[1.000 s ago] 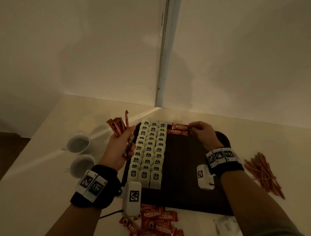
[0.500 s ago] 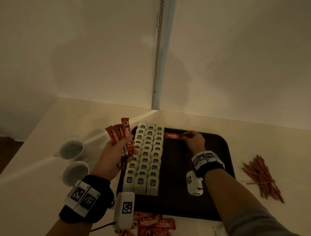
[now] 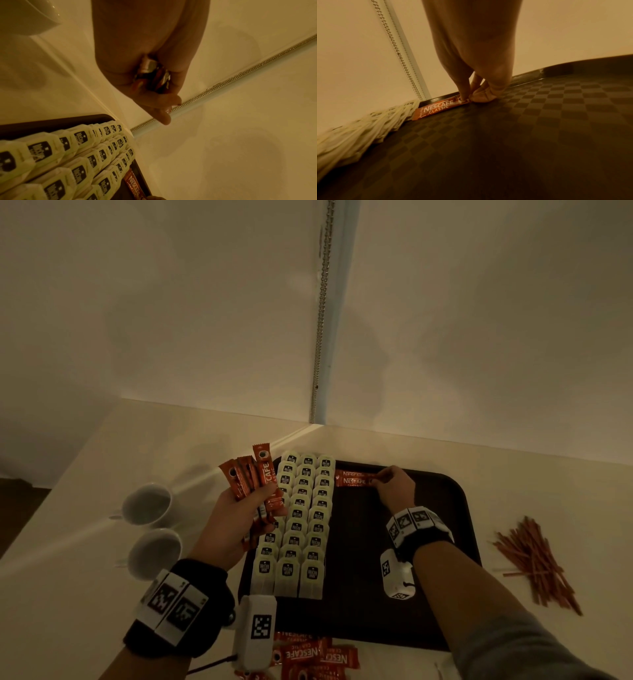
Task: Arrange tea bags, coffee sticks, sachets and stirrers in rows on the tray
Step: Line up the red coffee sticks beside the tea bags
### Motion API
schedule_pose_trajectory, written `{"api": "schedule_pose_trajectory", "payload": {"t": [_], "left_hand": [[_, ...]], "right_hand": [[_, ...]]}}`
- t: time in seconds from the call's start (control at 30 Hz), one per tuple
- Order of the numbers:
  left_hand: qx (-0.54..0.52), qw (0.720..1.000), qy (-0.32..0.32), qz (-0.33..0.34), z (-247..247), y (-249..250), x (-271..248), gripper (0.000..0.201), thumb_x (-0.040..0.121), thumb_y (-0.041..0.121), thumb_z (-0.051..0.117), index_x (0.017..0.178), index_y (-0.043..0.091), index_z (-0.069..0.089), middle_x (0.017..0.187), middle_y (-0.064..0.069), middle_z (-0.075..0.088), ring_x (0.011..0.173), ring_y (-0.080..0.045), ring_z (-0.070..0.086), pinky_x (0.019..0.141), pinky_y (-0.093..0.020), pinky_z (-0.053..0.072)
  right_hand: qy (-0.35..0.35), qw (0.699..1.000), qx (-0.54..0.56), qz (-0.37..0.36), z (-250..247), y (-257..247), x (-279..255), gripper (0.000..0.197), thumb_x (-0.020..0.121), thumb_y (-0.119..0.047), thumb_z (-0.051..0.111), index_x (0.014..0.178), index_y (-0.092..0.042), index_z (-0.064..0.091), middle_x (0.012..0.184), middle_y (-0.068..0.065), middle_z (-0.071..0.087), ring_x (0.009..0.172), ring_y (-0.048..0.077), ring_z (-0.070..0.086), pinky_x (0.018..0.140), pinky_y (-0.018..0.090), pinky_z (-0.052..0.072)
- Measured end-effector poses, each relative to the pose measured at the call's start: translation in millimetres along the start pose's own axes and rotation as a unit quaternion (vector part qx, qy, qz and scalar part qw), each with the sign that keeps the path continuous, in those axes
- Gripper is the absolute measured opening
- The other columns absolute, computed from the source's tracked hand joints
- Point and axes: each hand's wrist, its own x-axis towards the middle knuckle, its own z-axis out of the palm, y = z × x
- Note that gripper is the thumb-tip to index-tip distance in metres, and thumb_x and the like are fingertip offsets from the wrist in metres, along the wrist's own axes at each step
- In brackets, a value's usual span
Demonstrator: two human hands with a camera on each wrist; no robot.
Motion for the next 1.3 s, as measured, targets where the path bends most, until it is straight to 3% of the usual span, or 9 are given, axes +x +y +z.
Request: {"api": "schedule_pose_trajectory", "payload": {"t": [0.3,0.43,0.57,0.63,0.7,0.83,0.97,1.07,1.3], "left_hand": [[0.035,0.999,-0.01,0.015,5,2,-4,0.008,0.092,0.015,0.058,0.097,0.013,0.064,0.084,-0.005,0.074,0.069,-0.015,0.07,0.049,-0.019,0.049],[0.052,0.998,-0.024,0.019,7,4,-3,0.012,0.09,0.014,0.061,0.101,0.013,0.063,0.09,-0.007,0.075,0.071,-0.018,0.072,0.055,-0.025,0.049],[0.118,0.991,-0.03,0.049,10,7,0,0.014,0.086,0.014,0.065,0.1,0.009,0.065,0.085,-0.008,0.074,0.062,-0.016,0.068,0.052,-0.024,0.044],[0.147,0.986,-0.031,0.07,13,10,1,0.012,0.085,0.014,0.067,0.096,0.01,0.065,0.079,-0.006,0.072,0.055,-0.012,0.063,0.044,-0.018,0.041],[0.165,0.981,-0.03,0.093,15,13,0,0.011,0.084,0.017,0.069,0.092,0.011,0.066,0.07,-0.002,0.068,0.05,-0.009,0.059,0.041,-0.016,0.039],[0.172,0.977,-0.027,0.127,12,20,-3,0.015,0.079,0.02,0.075,0.089,0.014,0.066,0.067,0.001,0.069,0.054,-0.01,0.063,0.046,-0.017,0.043],[0.15,0.976,-0.01,0.157,9,21,-5,0.014,0.08,0.011,0.074,0.092,0.009,0.068,0.078,-0.006,0.072,0.061,-0.011,0.069,0.051,-0.018,0.051],[0.137,0.977,-0.011,0.162,10,22,-6,0.014,0.08,0.012,0.073,0.093,0.008,0.069,0.078,-0.006,0.072,0.063,-0.01,0.069,0.053,-0.018,0.051],[0.089,0.983,-0.035,0.153,10,22,-8,0.012,0.079,0.016,0.074,0.088,0.011,0.069,0.079,-0.006,0.072,0.068,-0.017,0.068,0.057,-0.022,0.05]], "right_hand": [[0.004,1.0,-0.006,0.028,-5,2,1,0.033,0.083,-0.015,0.068,0.112,-0.006,0.056,0.117,0.013,0.059,0.107,0.023,0.056,0.088,0.028,0.045],[0.017,0.999,0.042,-0.016,-13,-17,-15,0.034,0.087,-0.027,0.064,0.113,-0.006,0.054,0.115,0.011,0.06,0.104,0.021,0.056,0.083,0.028,0.046],[-0.146,0.956,0.195,-0.162,-26,-75,-64,0.02,0.092,-0.033,0.054,0.107,-0.019,0.057,0.106,-0.002,0.059,0.1,0.019,0.059,0.081,0.028,0.05],[-0.254,0.913,0.228,-0.223,-33,-96,-89,0.018,0.092,-0.028,0.055,0.108,-0.024,0.059,0.102,0.0,0.06,0.088,0.011,0.061,0.072,0.022,0.051],[-0.294,0.892,0.225,-0.259,-34,-105,-103,0.018,0.09,-0.02,0.06,0.107,-0.024,0.06,0.097,0.004,0.06,0.08,0.01,0.061,0.067,0.021,0.051],[-0.292,0.884,0.29,-0.22,-30,-98,-111,0.008,0.089,-0.005,0.058,0.096,-0.007,0.055,0.089,0.008,0.06,0.076,0.016,0.06,0.071,0.023,0.054],[-0.318,0.858,0.367,-0.166,-28,-89,-122,0.01,0.089,0.002,0.054,0.095,-0.006,0.052,0.096,0.008,0.061,0.082,0.013,0.065,0.074,0.021,0.055],[-0.323,0.855,0.361,-0.183,-26,-90,-133,0.021,0.086,-0.001,0.059,0.106,-0.008,0.059,0.098,0.005,0.064,0.086,0.013,0.066,0.075,0.021,0.053],[-0.252,0.882,0.306,-0.255,-30,-103,-143,0.015,0.08,-0.003,0.069,0.094,-0.006,0.069,0.087,0.004,0.068,0.079,0.013,0.064,0.074,0.025,0.055]]}}
